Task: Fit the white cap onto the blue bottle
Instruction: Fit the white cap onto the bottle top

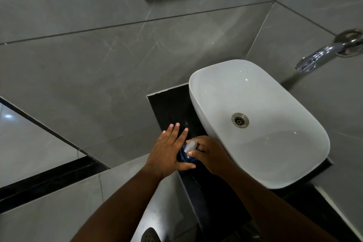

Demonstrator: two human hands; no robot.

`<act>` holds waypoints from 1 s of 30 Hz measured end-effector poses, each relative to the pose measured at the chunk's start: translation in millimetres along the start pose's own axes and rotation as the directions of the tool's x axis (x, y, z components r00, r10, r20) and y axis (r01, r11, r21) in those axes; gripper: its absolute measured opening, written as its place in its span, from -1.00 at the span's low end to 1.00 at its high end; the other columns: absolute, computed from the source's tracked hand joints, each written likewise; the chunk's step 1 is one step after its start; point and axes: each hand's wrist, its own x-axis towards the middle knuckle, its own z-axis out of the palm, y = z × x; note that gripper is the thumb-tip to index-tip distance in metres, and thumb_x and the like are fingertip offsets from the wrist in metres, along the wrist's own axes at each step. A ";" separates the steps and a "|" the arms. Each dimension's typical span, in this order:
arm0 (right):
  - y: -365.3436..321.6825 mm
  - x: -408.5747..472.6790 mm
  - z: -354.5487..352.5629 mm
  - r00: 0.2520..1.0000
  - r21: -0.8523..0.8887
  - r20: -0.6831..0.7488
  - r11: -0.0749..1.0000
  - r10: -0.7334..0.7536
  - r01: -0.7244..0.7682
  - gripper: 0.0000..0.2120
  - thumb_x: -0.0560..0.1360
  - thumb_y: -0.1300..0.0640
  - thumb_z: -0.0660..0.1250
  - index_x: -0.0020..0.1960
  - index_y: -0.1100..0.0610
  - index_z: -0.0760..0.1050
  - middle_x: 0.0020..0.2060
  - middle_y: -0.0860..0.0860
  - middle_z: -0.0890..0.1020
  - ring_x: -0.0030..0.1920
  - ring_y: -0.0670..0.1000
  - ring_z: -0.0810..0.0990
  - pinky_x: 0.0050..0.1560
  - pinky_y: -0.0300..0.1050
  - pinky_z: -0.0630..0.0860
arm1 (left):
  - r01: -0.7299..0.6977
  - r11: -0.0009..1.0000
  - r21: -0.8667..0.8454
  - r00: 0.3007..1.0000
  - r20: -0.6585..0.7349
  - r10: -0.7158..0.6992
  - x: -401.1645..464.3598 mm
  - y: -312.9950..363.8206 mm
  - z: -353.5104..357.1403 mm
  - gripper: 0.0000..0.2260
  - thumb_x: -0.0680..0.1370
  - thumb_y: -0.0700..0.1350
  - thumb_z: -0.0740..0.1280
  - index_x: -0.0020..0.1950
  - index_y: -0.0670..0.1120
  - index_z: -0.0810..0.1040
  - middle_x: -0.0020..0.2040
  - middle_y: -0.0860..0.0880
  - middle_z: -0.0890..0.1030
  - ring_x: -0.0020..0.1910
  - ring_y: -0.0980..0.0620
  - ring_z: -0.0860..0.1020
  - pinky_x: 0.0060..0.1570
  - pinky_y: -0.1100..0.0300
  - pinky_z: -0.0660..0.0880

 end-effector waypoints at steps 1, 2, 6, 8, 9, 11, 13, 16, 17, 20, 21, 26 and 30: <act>-0.4 0.4 0.0 1.000 -0.010 -0.006 1.000 0.006 -0.006 -0.78 0.44 0.20 0.39 0.08 0.19 0.58 -0.02 0.12 0.68 -0.03 0.04 0.64 0.09 0.06 0.60 | -0.003 1.000 0.008 1.000 0.006 0.003 0.4 -0.8 -0.8 -0.04 0.37 0.56 0.12 0.55 0.07 -0.18 0.56 -0.07 -0.20 0.51 -0.01 -0.34 0.43 0.04 -0.29; -1.0 0.5 0.4 1.000 -0.017 -0.011 1.000 0.014 -0.014 -0.78 0.44 0.19 0.40 0.07 0.19 0.59 -0.03 0.12 0.68 -0.04 0.04 0.64 0.09 0.07 0.60 | -0.006 1.000 0.014 1.000 0.011 0.006 0.6 -1.7 -1.6 -0.03 0.37 0.55 0.14 0.56 0.06 -0.15 0.57 -0.08 -0.19 0.52 -0.02 -0.32 0.43 0.03 -0.28; -3.9 -1.9 1.9 0.999 0.009 -0.027 1.000 0.025 -0.025 -0.80 0.45 0.19 0.39 0.06 0.20 0.59 -0.05 0.13 0.70 -0.06 0.05 0.66 0.06 0.07 0.61 | -0.009 1.000 0.014 1.000 0.022 0.009 -0.2 -3.5 -3.0 -0.02 0.37 0.54 0.16 0.58 0.02 -0.09 0.57 -0.08 -0.19 0.53 -0.05 -0.29 0.46 -0.01 -0.24; -5.6 -3.3 0.3 1.000 -0.004 0.001 1.000 0.001 -0.001 -0.80 0.47 0.19 0.37 0.09 0.20 0.59 -0.04 0.14 0.69 -0.05 0.05 0.66 0.07 0.01 0.61 | -0.008 1.000 0.014 1.000 0.026 0.008 0.0 -3.2 -2.4 -0.02 0.37 0.54 0.16 0.58 0.02 -0.09 0.56 -0.07 -0.20 0.53 -0.04 -0.29 0.47 -0.01 -0.22; -6.9 -3.4 -1.5 1.000 -0.020 0.024 1.000 -0.017 0.018 -0.78 0.48 0.19 0.36 0.11 0.19 0.58 -0.03 0.13 0.69 -0.05 0.04 0.65 0.06 -0.02 0.60 | -0.008 1.000 0.003 1.000 0.021 0.008 0.5 -3.0 -2.3 -0.02 0.37 0.53 0.17 0.58 0.01 -0.08 0.56 -0.07 -0.19 0.53 -0.04 -0.28 0.47 -0.01 -0.22; -8.8 -1.7 -5.0 0.997 -0.059 0.071 0.997 -0.039 0.043 -0.77 0.49 0.19 0.35 0.13 0.19 0.57 -0.03 0.13 0.69 -0.05 0.03 0.65 0.07 -0.03 0.60 | -0.008 1.000 -0.016 1.000 0.007 0.009 1.2 -2.3 -2.3 -0.02 0.37 0.53 0.18 0.58 0.00 -0.05 0.57 -0.08 -0.16 0.53 -0.04 -0.27 0.46 0.00 -0.23; -8.1 1.4 -6.1 0.996 -0.079 0.082 0.996 -0.035 0.041 -0.77 0.48 0.17 0.35 0.12 0.19 0.58 0.00 0.13 0.69 -0.02 0.04 0.65 0.10 -0.02 0.59 | -0.009 1.000 -0.018 1.000 0.002 0.009 0.8 -1.7 -1.3 -0.02 0.36 0.53 0.18 0.58 0.01 -0.06 0.57 -0.07 -0.17 0.52 -0.03 -0.28 0.44 0.04 -0.28; -8.9 1.8 -3.9 0.999 -0.091 0.047 0.995 -0.027 0.031 -0.76 0.47 0.15 0.36 0.11 0.18 0.59 0.01 0.12 0.69 -0.03 0.01 0.64 0.06 -0.12 0.57 | -0.005 1.000 -0.018 1.000 0.002 0.005 0.6 -2.2 0.8 -0.02 0.36 0.53 0.18 0.58 0.01 -0.06 0.56 -0.06 -0.19 0.52 -0.02 -0.30 0.42 0.08 -0.32; -7.5 1.3 -1.7 0.999 -0.070 0.028 0.997 -0.026 0.028 -0.78 0.47 0.16 0.36 0.09 0.19 0.59 -0.02 0.11 0.69 -0.05 0.00 0.65 0.02 -0.16 0.56 | -0.006 1.000 -0.015 1.000 0.004 0.006 1.3 -2.6 1.0 -0.02 0.36 0.53 0.19 0.58 0.01 -0.05 0.56 -0.06 -0.19 0.52 -0.02 -0.30 0.42 0.07 -0.31; -7.2 -2.6 5.1 1.000 -0.025 -0.028 1.000 0.005 -0.006 -0.82 0.47 0.18 0.37 0.06 0.18 0.60 -0.07 0.10 0.70 -0.09 -0.02 0.66 -0.03 -0.19 0.59 | -0.006 1.000 -0.030 1.000 0.010 0.006 1.8 -3.7 1.3 -0.02 0.36 0.53 0.20 0.58 0.01 -0.02 0.55 -0.06 -0.18 0.52 -0.04 -0.28 0.44 0.03 -0.27; -5.4 -2.8 6.8 0.999 -0.015 -0.045 1.000 0.013 -0.014 -0.82 0.47 0.19 0.37 0.06 0.17 0.60 -0.07 0.09 0.71 -0.09 -0.02 0.66 -0.01 -0.17 0.60 | -0.005 0.999 -0.033 1.000 0.013 0.005 1.6 -3.5 1.2 -0.02 0.35 0.53 0.19 0.58 0.01 -0.02 0.55 -0.06 -0.19 0.52 -0.04 -0.28 0.44 0.03 -0.26; -15.0 -6.4 -1.9 0.995 0.020 0.081 0.998 0.061 -0.062 -0.58 0.46 0.15 0.38 0.30 0.14 0.45 0.15 0.10 0.64 0.11 0.02 0.63 0.20 -0.03 0.57 | -0.004 0.999 -0.045 1.000 0.010 0.004 0.9 -2.8 -1.3 -0.02 0.35 0.53 0.21 0.58 0.01 0.01 0.56 -0.08 -0.17 0.52 -0.04 -0.27 0.46 -0.02 -0.20; -20.4 -7.8 -12.7 0.992 -0.056 0.114 0.997 0.059 -0.053 -0.51 0.49 0.09 0.36 0.38 0.12 0.36 0.29 0.12 0.53 0.27 0.04 0.53 0.33 0.06 0.47 | 0.008 0.999 -0.041 1.000 -0.010 -0.009 -1.8 -2.1 -0.5 -0.01 0.34 0.57 0.16 0.58 0.03 -0.02 0.56 -0.07 -0.18 0.51 -0.02 -0.29 0.44 0.00 -0.22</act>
